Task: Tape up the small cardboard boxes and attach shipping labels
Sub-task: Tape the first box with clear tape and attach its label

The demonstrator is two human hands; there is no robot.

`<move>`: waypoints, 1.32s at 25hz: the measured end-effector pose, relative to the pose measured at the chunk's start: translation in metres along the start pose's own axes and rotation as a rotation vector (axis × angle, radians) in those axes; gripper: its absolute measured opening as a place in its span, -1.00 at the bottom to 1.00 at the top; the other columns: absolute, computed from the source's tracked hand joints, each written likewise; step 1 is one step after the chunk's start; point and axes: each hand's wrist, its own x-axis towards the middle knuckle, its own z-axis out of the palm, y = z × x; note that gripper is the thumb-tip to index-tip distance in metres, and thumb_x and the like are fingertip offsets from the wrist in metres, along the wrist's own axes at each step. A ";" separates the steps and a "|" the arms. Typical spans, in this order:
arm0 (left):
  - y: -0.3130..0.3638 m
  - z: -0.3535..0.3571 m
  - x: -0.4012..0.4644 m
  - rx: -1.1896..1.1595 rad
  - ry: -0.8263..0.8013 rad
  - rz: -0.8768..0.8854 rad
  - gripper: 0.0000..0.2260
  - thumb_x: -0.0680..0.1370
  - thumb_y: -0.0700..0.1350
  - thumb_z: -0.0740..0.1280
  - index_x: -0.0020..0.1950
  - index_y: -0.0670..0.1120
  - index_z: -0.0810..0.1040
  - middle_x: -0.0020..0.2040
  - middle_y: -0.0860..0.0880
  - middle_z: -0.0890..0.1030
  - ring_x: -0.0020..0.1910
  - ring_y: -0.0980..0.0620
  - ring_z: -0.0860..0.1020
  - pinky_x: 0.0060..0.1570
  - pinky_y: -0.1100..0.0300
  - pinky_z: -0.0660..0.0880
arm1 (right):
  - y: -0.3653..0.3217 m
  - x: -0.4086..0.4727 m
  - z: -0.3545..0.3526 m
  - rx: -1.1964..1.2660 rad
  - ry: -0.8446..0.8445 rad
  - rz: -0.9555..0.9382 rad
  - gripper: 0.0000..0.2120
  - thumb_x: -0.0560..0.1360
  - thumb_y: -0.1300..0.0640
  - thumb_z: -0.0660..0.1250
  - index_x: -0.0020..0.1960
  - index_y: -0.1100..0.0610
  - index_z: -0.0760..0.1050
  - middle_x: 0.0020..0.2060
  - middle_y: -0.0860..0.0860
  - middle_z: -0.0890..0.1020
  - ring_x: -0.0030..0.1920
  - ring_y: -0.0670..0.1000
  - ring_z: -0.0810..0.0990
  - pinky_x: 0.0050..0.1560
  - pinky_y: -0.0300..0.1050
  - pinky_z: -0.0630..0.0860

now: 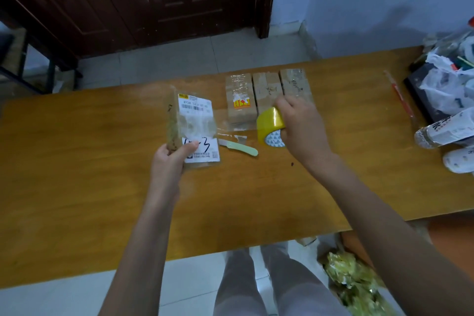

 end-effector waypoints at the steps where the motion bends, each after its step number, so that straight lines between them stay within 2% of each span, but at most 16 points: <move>1: -0.001 0.001 -0.001 -0.033 -0.013 0.002 -0.71 0.38 -0.10 0.49 0.05 -0.15 0.59 -0.13 -0.04 0.71 -0.14 -0.03 0.69 -0.32 0.27 0.56 | -0.001 0.000 0.001 -0.019 -0.018 0.000 -0.57 0.22 0.52 0.32 0.05 0.24 0.53 -0.08 0.12 0.59 -0.09 0.12 0.50 -0.12 -0.05 0.41; 4: -0.004 0.001 -0.008 -0.103 -0.053 -0.017 -0.80 0.41 -0.16 0.46 0.00 -0.16 0.59 -0.20 -0.02 0.71 -0.20 0.04 0.69 -0.38 0.32 0.52 | -0.003 -0.001 0.005 -0.042 -0.035 -0.035 -0.54 0.24 0.52 0.29 0.09 0.24 0.51 -0.04 0.12 0.58 -0.04 0.13 0.50 -0.06 -0.04 0.42; 7: 0.000 0.000 -0.012 -0.216 -0.137 -0.050 -0.77 0.35 -0.12 0.46 -0.04 -0.18 0.64 -0.18 -0.06 0.71 -0.21 0.03 0.68 -0.39 0.31 0.52 | -0.005 -0.003 0.008 -0.020 -0.033 -0.041 -0.53 0.22 0.56 0.28 0.09 0.28 0.52 -0.04 0.17 0.60 -0.07 0.16 0.52 -0.19 -0.10 0.32; 10: 0.004 0.004 -0.018 -0.385 -0.226 -0.090 -0.83 0.38 -0.13 0.35 -0.20 -0.12 0.73 -0.17 -0.07 0.71 -0.18 0.01 0.70 -0.30 0.26 0.58 | -0.010 -0.005 0.010 -0.011 -0.059 -0.053 -0.53 0.25 0.54 0.29 0.12 0.27 0.52 0.00 0.16 0.60 -0.05 0.14 0.52 -0.18 -0.09 0.35; 14: 0.006 0.004 -0.026 -0.565 -0.253 -0.110 -0.81 0.40 -0.16 0.32 -0.22 -0.11 0.74 -0.14 -0.09 0.72 -0.17 -0.01 0.70 -0.26 0.19 0.62 | -0.015 -0.003 0.005 0.052 -0.052 -0.052 -0.51 0.25 0.54 0.30 0.13 0.26 0.52 -0.05 0.14 0.60 -0.10 0.13 0.50 -0.18 -0.07 0.37; 18: 0.002 0.006 -0.034 -0.746 -0.290 -0.125 -0.82 0.36 -0.13 0.38 -0.10 -0.09 0.73 -0.02 -0.08 0.70 -0.02 -0.05 0.68 -0.06 0.07 0.63 | -0.031 -0.003 0.001 0.132 -0.095 -0.063 -0.52 0.29 0.50 0.33 0.17 0.23 0.51 0.02 0.12 0.59 0.00 0.13 0.51 -0.05 0.02 0.48; 20: 0.001 0.010 -0.037 -0.870 -0.373 -0.120 -0.67 0.30 -0.14 0.48 0.05 -0.10 0.69 0.09 -0.09 0.67 0.09 -0.08 0.65 0.04 0.00 0.60 | -0.040 -0.003 0.000 0.158 -0.096 -0.066 -0.52 0.30 0.49 0.33 0.18 0.23 0.50 0.03 0.12 0.58 0.01 0.14 0.51 -0.03 0.03 0.48; 22: -0.002 0.015 -0.039 -0.966 -0.442 -0.115 -0.48 0.22 -0.13 0.57 0.18 -0.11 0.63 0.18 -0.10 0.63 0.18 -0.11 0.60 0.13 -0.07 0.55 | -0.049 -0.004 0.000 0.155 -0.093 -0.071 -0.51 0.29 0.50 0.31 0.19 0.23 0.51 0.03 0.12 0.58 -0.01 0.13 0.50 -0.08 -0.01 0.45; 23: -0.002 0.018 -0.039 -0.992 -0.467 -0.109 -0.44 0.22 -0.10 0.58 0.21 -0.11 0.62 0.20 -0.10 0.62 0.20 -0.12 0.59 0.17 -0.08 0.53 | -0.053 -0.004 0.000 0.144 -0.093 -0.079 -0.50 0.28 0.51 0.30 0.18 0.23 0.51 0.02 0.12 0.58 -0.02 0.13 0.50 -0.11 -0.04 0.43; 27: -0.004 0.021 -0.041 -1.037 -0.627 -0.083 -0.49 0.36 -0.08 0.49 0.30 -0.12 0.57 0.24 -0.11 0.60 0.23 -0.11 0.56 0.23 -0.07 0.48 | -0.066 -0.006 -0.001 0.096 -0.090 -0.097 -0.52 0.27 0.53 0.26 0.14 0.22 0.51 -0.02 0.11 0.56 -0.07 0.13 0.47 -0.17 -0.02 0.37; 29: -0.002 0.018 -0.039 -1.043 -0.691 -0.075 -0.48 0.41 -0.09 0.45 0.36 -0.13 0.50 0.28 -0.12 0.57 0.26 -0.13 0.54 0.23 -0.08 0.48 | -0.068 -0.008 -0.004 0.070 -0.089 -0.118 -0.51 0.23 0.54 0.23 0.11 0.22 0.51 -0.05 0.11 0.55 -0.09 0.15 0.46 -0.21 -0.05 0.29; 31: -0.002 0.016 -0.037 -0.952 -0.701 -0.058 -0.48 0.45 -0.06 0.42 0.39 -0.12 0.46 0.30 -0.11 0.54 0.28 -0.11 0.51 0.25 -0.04 0.46 | -0.071 -0.008 -0.006 0.028 -0.078 -0.152 -0.53 0.21 0.52 0.24 0.07 0.23 0.52 -0.09 0.12 0.55 -0.11 0.16 0.47 -0.23 -0.07 0.20; 33: -0.004 0.020 -0.037 -0.899 -0.704 -0.084 -0.51 0.48 -0.03 0.37 0.40 -0.11 0.44 0.31 -0.10 0.51 0.28 -0.10 0.49 0.28 -0.01 0.37 | -0.076 -0.008 -0.006 -0.023 -0.051 -0.171 -0.62 0.28 0.47 0.27 0.04 0.21 0.53 -0.10 0.10 0.55 -0.11 0.14 0.48 -0.21 -0.10 0.16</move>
